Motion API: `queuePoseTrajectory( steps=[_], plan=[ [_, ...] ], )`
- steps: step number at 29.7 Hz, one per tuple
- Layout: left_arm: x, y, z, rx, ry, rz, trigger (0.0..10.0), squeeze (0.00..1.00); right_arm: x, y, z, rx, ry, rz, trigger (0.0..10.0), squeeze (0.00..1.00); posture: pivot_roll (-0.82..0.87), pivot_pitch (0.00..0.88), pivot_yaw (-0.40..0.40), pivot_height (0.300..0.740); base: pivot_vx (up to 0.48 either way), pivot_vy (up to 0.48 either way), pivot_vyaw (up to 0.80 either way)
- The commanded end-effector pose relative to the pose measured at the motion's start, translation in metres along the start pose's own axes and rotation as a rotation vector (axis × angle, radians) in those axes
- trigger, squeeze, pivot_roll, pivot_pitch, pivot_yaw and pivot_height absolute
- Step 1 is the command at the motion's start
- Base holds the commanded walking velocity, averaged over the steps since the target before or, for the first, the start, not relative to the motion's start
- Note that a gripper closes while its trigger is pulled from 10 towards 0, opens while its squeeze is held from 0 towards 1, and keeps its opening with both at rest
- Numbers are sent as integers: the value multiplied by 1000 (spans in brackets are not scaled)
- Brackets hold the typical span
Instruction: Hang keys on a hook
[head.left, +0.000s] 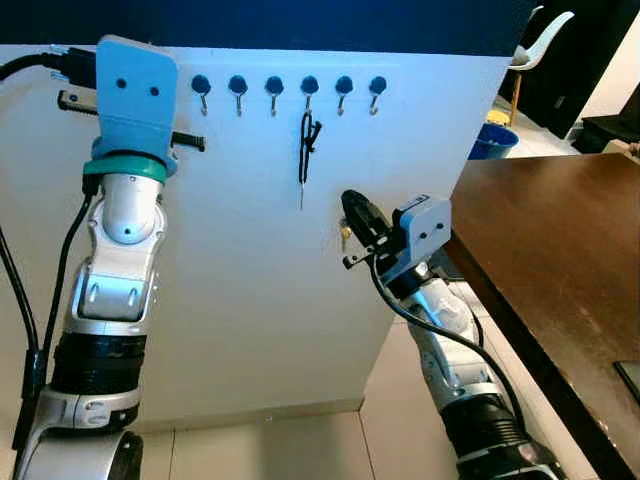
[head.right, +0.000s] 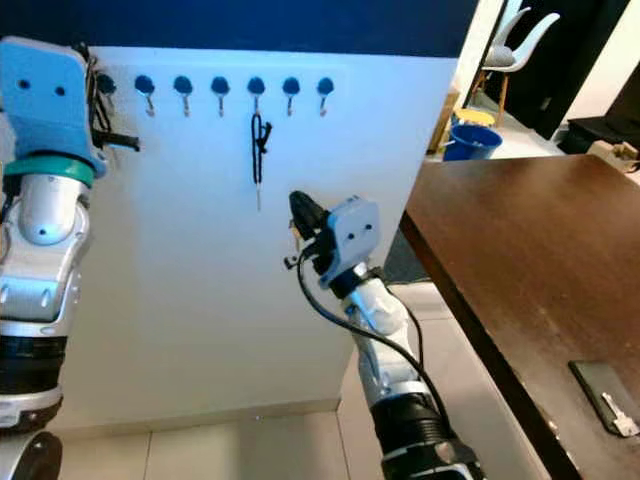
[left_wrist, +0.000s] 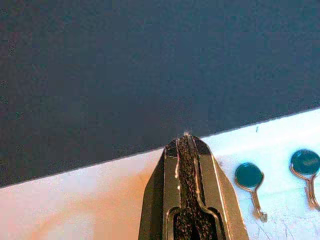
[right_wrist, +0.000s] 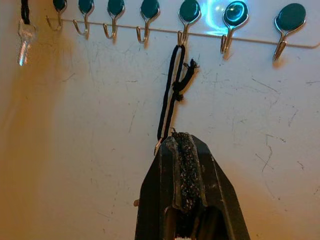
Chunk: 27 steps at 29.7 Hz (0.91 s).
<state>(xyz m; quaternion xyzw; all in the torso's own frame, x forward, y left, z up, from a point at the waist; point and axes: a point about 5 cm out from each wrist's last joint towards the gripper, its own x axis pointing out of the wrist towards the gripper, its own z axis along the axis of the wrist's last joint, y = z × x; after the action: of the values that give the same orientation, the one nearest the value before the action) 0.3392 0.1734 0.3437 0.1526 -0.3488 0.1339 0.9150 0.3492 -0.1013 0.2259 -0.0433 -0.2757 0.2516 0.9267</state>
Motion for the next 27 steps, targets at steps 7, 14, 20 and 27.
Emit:
queuePoseTrajectory(
  steps=[7,14,20,27],
  plan=[
    [-2,-3,-9,24,36,-24,10000,0,-1,3,-4,-1,18,7,10000,0,103,30,79,740,0,0,0],
    [-4,-1,-12,33,47,-26,10000,0,-1,4,-4,2,14,8,10000,0,105,39,77,740,0,0,0],
    [-5,-1,-13,40,50,-33,10000,0,0,4,-3,2,9,5,10000,0,106,49,79,740,0,0,0],
    [-4,0,-14,57,55,-53,10000,0,3,1,1,-2,-7,-1,10000,0,116,64,81,740,0,0,0]
  ],
)
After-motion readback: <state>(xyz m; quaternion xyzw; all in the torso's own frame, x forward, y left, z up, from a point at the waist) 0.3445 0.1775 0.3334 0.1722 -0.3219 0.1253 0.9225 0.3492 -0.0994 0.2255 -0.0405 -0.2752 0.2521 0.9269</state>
